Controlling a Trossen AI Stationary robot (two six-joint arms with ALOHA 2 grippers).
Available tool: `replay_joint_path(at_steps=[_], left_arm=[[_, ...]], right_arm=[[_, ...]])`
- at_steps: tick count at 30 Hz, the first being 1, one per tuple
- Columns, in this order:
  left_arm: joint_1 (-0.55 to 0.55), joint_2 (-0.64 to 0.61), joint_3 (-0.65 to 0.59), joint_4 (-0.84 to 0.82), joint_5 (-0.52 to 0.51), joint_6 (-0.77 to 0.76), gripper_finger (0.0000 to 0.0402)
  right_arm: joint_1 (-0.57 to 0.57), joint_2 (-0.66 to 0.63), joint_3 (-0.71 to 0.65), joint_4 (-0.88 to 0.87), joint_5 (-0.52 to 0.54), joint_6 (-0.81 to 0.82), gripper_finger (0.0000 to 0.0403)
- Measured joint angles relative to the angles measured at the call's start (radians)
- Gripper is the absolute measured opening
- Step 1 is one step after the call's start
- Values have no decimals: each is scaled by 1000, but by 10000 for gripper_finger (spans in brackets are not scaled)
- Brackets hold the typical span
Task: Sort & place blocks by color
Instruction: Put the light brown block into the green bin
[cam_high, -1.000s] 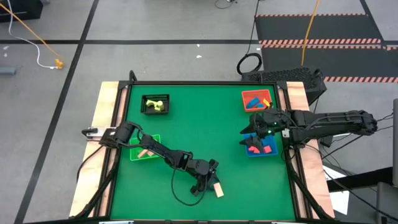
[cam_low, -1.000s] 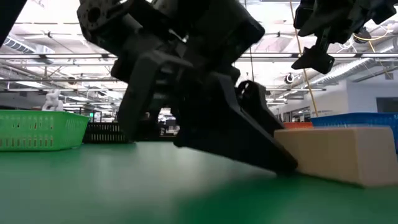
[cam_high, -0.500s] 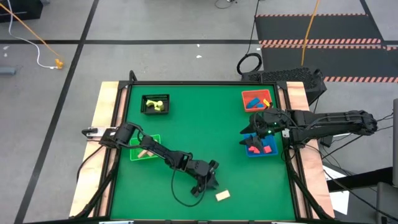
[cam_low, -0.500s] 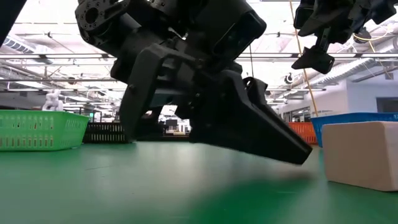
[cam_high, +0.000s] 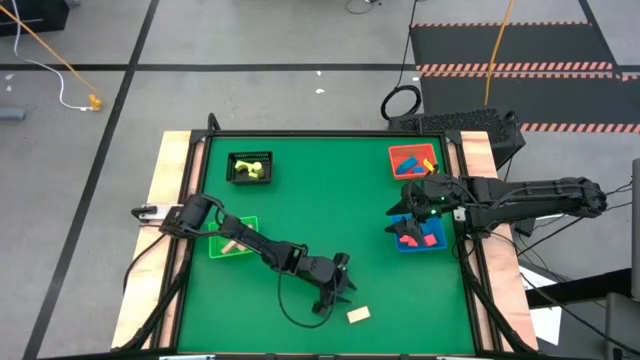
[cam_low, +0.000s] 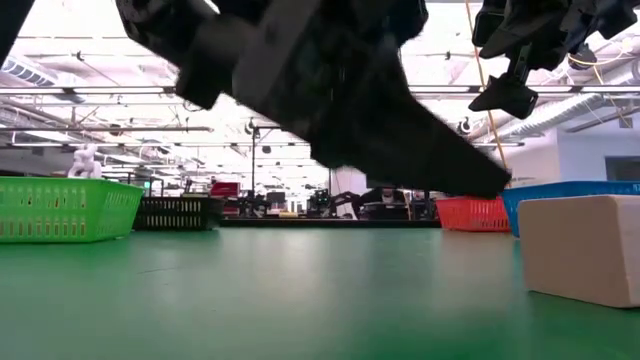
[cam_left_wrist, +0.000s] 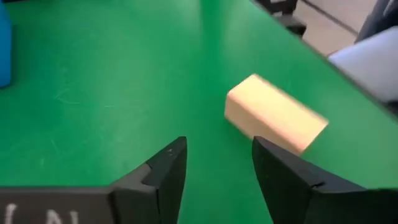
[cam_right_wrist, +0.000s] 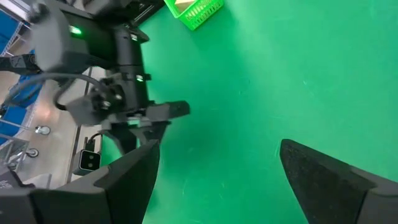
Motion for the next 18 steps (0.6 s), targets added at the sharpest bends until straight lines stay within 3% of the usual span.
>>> replay_joint_path(at_steps=[10,14,18], left_arm=[[-156,-33,26,23,-240,-169,209],[-208,-23,81,-77,-357,-177,209],[-222,14,125,-101,-409,-194,209]], right_arm=[[0,0,0,0,0,0,325],[0,0,0,-1,0,1,325],[0,0,0,0,0,2,325]])
